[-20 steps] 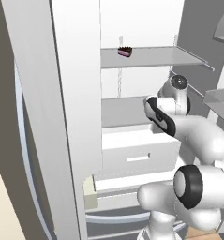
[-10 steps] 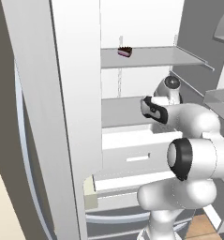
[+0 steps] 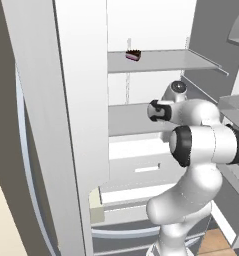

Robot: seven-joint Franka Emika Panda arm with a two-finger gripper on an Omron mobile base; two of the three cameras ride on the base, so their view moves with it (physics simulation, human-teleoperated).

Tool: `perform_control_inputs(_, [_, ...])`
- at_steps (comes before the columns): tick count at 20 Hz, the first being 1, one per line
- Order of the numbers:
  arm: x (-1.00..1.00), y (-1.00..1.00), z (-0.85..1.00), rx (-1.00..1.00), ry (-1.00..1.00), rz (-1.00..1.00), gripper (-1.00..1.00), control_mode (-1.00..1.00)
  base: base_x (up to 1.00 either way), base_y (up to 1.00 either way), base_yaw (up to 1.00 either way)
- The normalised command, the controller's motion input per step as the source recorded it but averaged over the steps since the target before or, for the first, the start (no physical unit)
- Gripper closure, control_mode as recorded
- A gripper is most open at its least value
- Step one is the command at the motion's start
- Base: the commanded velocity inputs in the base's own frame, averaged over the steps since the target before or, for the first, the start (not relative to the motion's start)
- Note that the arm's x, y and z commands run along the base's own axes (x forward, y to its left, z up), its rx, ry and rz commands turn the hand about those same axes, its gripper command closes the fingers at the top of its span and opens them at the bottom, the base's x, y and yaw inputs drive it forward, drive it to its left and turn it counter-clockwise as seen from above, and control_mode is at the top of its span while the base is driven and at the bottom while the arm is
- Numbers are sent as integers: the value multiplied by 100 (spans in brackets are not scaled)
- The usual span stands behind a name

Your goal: Take the cake and cupcake from the fridge and place them on the empty tray on the dining counter.

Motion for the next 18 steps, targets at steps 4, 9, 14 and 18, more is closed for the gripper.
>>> perform_control_inputs(4, [16, -6, -21, 0, 1, 0, -100, -100, 0, 0, 0])
perform_control_inputs(9, [0, 0, -20, 0, 0, 0, -100, -100, 0, 0, 0])
perform_control_inputs(14, [0, 0, -18, 0, 1, 0, -100, -100, 0, 0, 0])
perform_control_inputs(18, [5, 0, -20, 0, 2, 0, -100, -100, 0, 0, 0])
